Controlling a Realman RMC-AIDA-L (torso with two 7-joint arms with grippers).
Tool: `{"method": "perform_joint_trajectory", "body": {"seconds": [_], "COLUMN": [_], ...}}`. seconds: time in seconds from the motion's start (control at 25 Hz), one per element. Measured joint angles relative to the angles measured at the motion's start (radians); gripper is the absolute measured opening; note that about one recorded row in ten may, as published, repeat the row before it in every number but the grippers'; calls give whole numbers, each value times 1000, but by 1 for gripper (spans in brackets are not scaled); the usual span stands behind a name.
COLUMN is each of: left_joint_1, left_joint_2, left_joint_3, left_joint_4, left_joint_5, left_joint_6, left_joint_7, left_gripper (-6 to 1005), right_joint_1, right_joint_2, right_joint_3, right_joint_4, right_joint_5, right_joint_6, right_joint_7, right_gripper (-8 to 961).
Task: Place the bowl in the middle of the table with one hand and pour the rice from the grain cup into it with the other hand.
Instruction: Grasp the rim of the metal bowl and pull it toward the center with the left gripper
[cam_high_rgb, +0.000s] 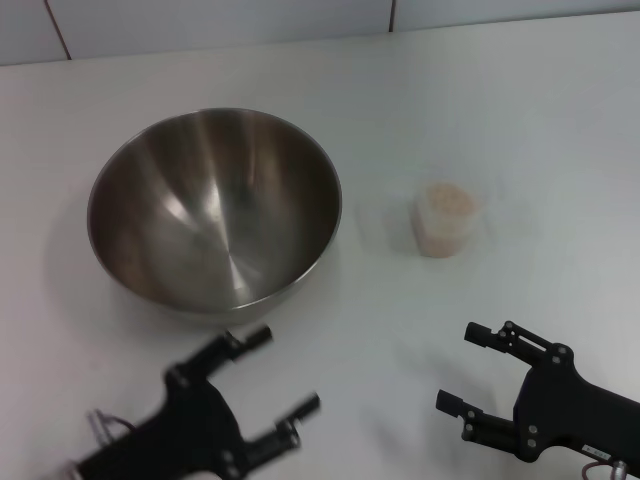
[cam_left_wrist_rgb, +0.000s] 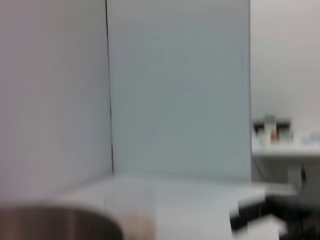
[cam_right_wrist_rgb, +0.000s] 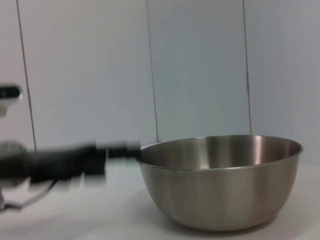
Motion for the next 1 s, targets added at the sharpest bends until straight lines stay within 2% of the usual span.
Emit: {"method": "perform_joint_trajectory", "body": {"seconds": [0.04, 0.12, 0.2, 0.28, 0.44, 0.52, 0.56, 0.64, 0.72, 0.76, 0.8, 0.88, 0.92, 1.0], "left_joint_1": [1, -1, -16, -51, -109, -112, -107, -68, -12, 10, 31, 42, 42, 33], "left_joint_2": [1, 8, 22, 66, 154, 199, 209, 228, 211, 198, 177, 149, 128, 97], "left_joint_3": [-23, -125, -205, -266, -332, -414, -444, -548, -647, -690, -746, -816, -867, -922], "left_joint_4": [-2, -4, 0, 24, 80, 171, 210, 383, 582, 665, 775, 881, 946, 1020], "left_joint_5": [-3, -3, 3, 7, 20, 97, 129, 296, 490, 583, 732, 935, 1082, 1272], "left_joint_6": [44, 164, 225, 233, 152, 45, -2, -177, -338, -400, -466, -510, -514, -501], "left_joint_7": [-16, -115, -220, -371, -584, -702, -744, -872, -995, -1059, -1175, -1343, -1470, -1628], "left_gripper": [749, 744, 739, 733, 723, 718, 716, 711, 706, 703, 701, 702, 703, 703], "right_joint_1": [0, 0, 0, 0, 1, 1, 2, 1, 2, 2, 2, 2, 1, 2], "right_joint_2": [1, 4, 6, 7, 7, 7, 7, 7, 7, 7, 7, 7, 7, 7], "right_joint_3": [0, -1, -1, 0, 1, 4, 5, 7, 7, 7, 7, 7, 7, 7], "right_joint_4": [-1, -3, -4, -4, -5, -5, -5, -5, -5, -5, -6, -11, -14, -16], "right_joint_5": [0, 0, 0, 0, 0, 0, 0, 1, 3, 5, 5, 6, 6, 7], "right_joint_6": [0, 0, 0, -1, -2, -4, -5, -12, -16, -19, -22, -27, -29, -33], "right_joint_7": [0, 0, 0, 0, 0, 0, 0, 0, 0, 0, 0, 0, 0, 0], "right_gripper": [800, 800, 800, 800, 800, 800, 800, 800, 800, 799, 799, 799, 799, 799]}}
